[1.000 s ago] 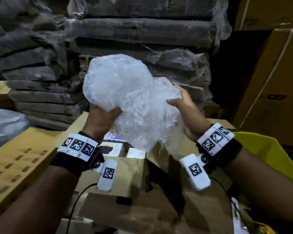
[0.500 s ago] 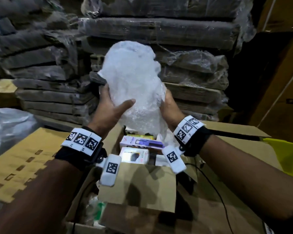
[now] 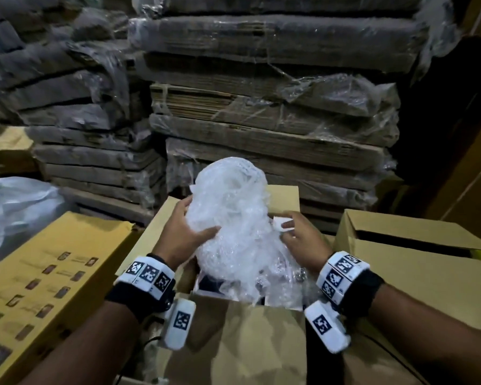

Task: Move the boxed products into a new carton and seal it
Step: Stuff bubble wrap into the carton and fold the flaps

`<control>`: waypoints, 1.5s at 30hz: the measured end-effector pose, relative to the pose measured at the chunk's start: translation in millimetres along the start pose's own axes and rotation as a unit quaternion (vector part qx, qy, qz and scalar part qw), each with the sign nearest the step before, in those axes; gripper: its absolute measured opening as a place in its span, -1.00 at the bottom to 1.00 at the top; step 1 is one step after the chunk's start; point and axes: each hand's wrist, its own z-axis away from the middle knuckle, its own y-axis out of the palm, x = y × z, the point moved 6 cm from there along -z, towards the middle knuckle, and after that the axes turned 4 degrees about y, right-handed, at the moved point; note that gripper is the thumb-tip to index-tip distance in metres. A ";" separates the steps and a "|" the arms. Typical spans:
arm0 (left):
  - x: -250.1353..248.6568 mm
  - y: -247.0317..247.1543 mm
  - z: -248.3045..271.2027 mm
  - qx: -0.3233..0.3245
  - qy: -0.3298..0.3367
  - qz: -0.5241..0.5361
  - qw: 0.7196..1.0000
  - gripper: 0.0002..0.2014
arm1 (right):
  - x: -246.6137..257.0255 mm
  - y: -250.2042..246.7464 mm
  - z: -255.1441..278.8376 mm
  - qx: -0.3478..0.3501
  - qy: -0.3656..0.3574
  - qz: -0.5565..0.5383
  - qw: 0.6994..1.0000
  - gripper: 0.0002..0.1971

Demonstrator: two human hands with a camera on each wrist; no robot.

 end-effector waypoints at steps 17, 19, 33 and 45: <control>15.6 -11.7 -31.9 0.042 -0.050 0.200 0.978 -0.32 | 43.1 -15.2 3.9 -0.152 -0.052 0.170 0.972 -0.38; 21.7 -14.7 -37.5 0.017 0.007 0.107 0.994 -0.25 | 25.8 -13.0 1.2 -0.156 0.009 0.234 0.960 -0.41; 40.7 61.6 -20.3 0.322 0.135 -0.455 0.819 -0.39 | 47.0 1.5 40.2 0.036 -0.035 0.328 0.943 -0.21; 39.3 23.7 -27.0 0.173 0.116 -0.459 0.864 -0.28 | 16.7 45.2 18.0 0.202 -0.017 0.513 0.834 0.30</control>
